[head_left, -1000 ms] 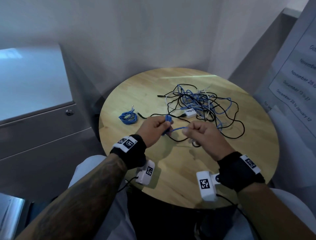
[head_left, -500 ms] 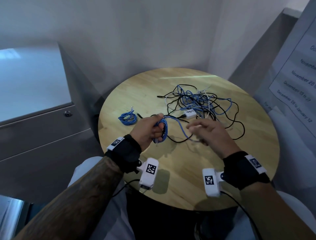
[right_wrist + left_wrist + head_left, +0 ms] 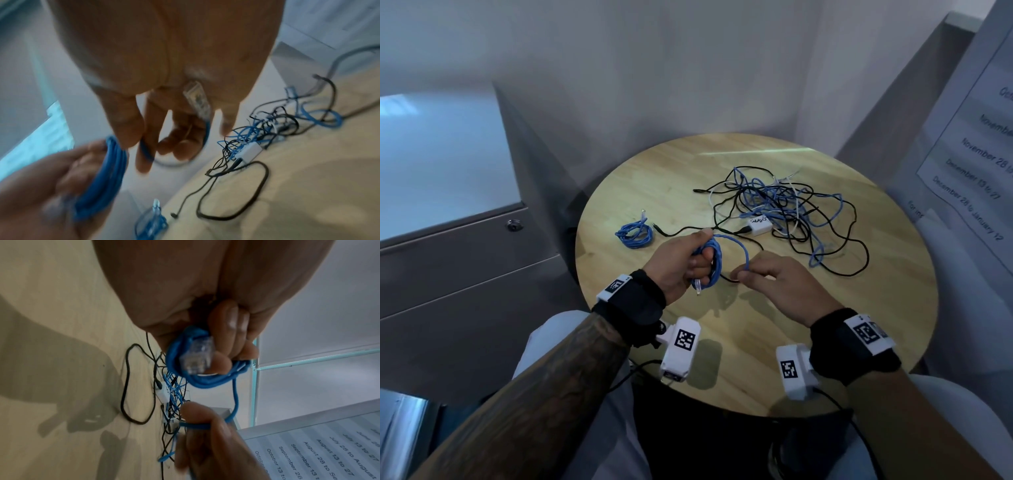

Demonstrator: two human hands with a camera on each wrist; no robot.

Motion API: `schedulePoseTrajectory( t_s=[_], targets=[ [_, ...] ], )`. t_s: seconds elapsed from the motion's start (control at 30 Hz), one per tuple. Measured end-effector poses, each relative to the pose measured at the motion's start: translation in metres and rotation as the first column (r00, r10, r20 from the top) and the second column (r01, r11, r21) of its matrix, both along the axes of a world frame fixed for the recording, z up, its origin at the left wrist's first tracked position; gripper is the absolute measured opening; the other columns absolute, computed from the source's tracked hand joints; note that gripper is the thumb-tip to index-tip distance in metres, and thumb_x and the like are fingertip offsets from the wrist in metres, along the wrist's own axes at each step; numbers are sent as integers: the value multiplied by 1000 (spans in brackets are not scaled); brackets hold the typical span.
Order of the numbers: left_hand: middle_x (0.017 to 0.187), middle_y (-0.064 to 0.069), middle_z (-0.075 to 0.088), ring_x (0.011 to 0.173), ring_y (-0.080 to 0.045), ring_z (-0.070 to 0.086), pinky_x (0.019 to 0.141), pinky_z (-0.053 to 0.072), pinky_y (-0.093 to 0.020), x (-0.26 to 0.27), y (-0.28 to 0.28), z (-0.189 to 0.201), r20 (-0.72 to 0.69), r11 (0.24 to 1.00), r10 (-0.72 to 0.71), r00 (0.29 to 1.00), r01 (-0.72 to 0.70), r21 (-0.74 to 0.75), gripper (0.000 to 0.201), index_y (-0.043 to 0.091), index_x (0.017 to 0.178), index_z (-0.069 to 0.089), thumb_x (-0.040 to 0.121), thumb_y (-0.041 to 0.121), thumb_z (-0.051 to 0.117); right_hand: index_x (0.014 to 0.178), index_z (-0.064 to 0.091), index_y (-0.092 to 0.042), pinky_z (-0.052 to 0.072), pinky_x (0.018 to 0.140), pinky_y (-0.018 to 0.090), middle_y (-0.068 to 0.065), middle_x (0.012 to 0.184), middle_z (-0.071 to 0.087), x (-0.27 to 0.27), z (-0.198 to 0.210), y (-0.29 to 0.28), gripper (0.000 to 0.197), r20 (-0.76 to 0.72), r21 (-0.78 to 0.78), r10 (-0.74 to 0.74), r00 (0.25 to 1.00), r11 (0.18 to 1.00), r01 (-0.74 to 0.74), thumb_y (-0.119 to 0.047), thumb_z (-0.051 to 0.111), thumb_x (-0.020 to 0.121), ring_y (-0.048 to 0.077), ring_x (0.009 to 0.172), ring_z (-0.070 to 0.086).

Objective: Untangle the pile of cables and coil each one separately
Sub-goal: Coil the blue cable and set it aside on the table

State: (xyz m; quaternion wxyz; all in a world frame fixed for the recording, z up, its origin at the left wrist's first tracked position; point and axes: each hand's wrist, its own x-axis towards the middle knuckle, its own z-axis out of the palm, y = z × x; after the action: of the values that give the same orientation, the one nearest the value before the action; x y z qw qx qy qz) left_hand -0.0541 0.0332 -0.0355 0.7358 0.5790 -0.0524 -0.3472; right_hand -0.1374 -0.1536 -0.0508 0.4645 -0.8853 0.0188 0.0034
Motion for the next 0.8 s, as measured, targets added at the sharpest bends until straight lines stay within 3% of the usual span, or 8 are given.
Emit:
schedulePoseTrajectory(
  t_s=[0.1,0.2,0.33,0.43,0.53,0.63,0.7,0.8],
  targets=[
    [49,3,26,42,-11,22,46,36,-23,0,1,-2,5,1000,2,1000,-2,5,45,10,66,52,103,35,43,105,78,-28,44,85,27,-3,95,60,-1,0,-8,17,-80,-63,70,994,995,-75,-31,62,98,7,89,58],
    [50,4,28,43,-11,24,47,38,-23,-2,-1,-5,27,1000,-23,999,23,7,45,10,68,53,103,36,42,103,76,-33,36,104,36,-12,100,63,1,-8,-13,18,-42,-290,81,996,953,-90,-37,60,98,7,99,58],
    [51,4,28,43,-11,26,49,39,-24,0,-1,-6,18,1000,-27,999,27,-4,44,10,70,53,102,38,44,100,71,-31,16,119,35,-14,102,70,1,-7,-10,19,53,-380,-2,999,925,22,-35,52,102,6,104,56],
    [50,5,28,44,-11,25,50,38,-25,-1,0,-5,6,1000,-27,1000,27,-16,43,10,70,53,102,38,44,96,61,-34,42,100,34,-13,77,73,1,-8,-8,16,63,-335,-51,997,940,69,-29,46,101,15,97,59],
    [50,5,28,43,-10,25,50,38,-25,-2,-1,-5,-10,999,-42,999,41,-26,44,11,70,52,102,38,42,99,56,-30,52,79,37,-13,74,72,0,-9,-5,16,42,-327,-65,997,942,75,-20,43,98,16,90,62],
    [49,6,28,42,-9,25,51,37,-24,-1,-1,-4,-54,995,-59,997,55,-79,44,12,71,51,103,40,40,96,58,-18,54,76,42,1,74,67,0,-9,5,20,18,75,-174,985,982,172,-8,40,100,22,75,66],
    [49,7,28,42,-9,25,51,37,-23,0,-1,-4,-92,991,-79,993,68,-116,44,12,71,51,103,40,39,93,58,-10,54,72,44,5,65,49,3,-8,13,23,-37,407,-261,965,878,253,-2,37,100,25,63,56],
    [48,8,28,41,-8,27,50,39,-21,-1,0,-5,-145,980,-94,985,65,-188,44,12,71,51,102,41,39,94,64,-11,46,62,36,0,59,37,2,-6,21,20,-86,524,-202,976,824,217,-21,50,104,16,52,40]
  ],
)
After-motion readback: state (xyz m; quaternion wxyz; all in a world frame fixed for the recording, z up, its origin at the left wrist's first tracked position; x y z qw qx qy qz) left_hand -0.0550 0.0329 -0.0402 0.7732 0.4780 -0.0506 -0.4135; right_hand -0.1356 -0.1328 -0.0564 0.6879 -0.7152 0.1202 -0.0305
